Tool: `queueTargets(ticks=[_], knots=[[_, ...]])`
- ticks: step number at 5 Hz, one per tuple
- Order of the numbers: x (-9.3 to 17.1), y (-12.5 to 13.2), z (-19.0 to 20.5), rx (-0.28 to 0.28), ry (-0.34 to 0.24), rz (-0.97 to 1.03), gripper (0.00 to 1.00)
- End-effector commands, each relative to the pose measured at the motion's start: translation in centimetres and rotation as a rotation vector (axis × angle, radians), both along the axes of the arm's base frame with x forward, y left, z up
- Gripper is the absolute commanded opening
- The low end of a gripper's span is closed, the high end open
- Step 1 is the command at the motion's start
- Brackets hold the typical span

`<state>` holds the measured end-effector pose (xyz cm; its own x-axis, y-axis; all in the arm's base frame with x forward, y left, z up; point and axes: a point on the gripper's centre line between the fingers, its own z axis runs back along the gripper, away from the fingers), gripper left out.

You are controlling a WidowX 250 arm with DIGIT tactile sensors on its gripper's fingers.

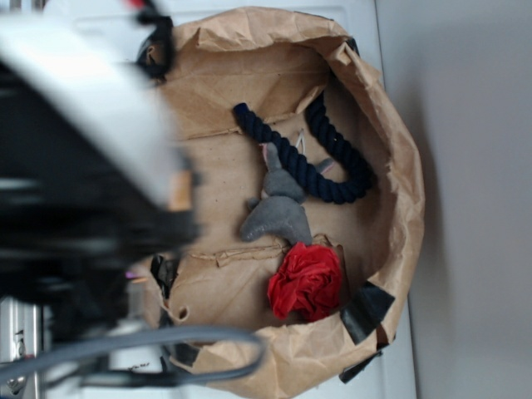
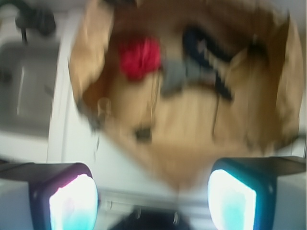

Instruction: Grab the red paper.

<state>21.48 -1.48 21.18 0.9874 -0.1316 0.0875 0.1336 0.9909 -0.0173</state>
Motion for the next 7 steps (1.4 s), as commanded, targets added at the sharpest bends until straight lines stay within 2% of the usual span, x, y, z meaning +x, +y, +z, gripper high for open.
queueTargets(ticks=[1, 2, 3, 4, 5, 6, 7], knots=[[5.0, -0.9, 1.5, -0.087, -0.064, -0.220, 1.00], [5.0, -0.9, 1.5, -0.087, -0.064, -0.220, 1.00], [6.0, -1.3, -3.5, -0.017, -0.103, -0.243, 1.00], [5.4, -2.0, -8.5, 0.000, -0.049, -0.283, 1.00], [4.8, -2.2, -11.4, 0.001, 0.023, -0.290, 1.00], [5.6, -2.7, -14.0, 0.071, 0.054, -0.316, 1.00], [5.9, -3.9, -14.0, 0.028, 0.005, -0.348, 1.00]])
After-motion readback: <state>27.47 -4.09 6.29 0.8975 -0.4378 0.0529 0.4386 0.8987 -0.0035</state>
